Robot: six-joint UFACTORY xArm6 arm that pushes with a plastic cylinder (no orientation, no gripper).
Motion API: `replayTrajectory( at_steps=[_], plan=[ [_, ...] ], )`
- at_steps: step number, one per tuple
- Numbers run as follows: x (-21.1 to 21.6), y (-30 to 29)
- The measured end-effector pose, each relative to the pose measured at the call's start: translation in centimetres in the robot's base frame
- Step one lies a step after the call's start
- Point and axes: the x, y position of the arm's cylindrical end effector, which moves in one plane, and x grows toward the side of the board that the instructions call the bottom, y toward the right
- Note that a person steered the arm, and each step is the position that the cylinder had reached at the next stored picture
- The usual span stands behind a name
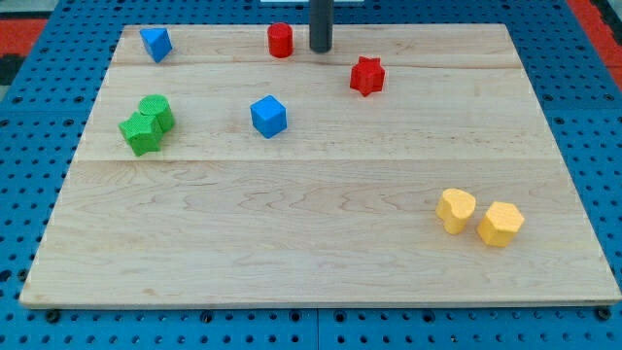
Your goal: Separate the both green blocks from each other
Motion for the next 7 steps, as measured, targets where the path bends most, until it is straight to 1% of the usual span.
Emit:
replayTrajectory(
  at_steps=[1,2,3,4,5,6,7],
  plan=[
    [1.2,-10.5],
    [5.8,-20.5],
    [12.0,-26.1],
    [15.1,-24.0],
    [16.7,-19.1],
    [15.0,-17.7],
    [13.4,-19.1]
  ],
)
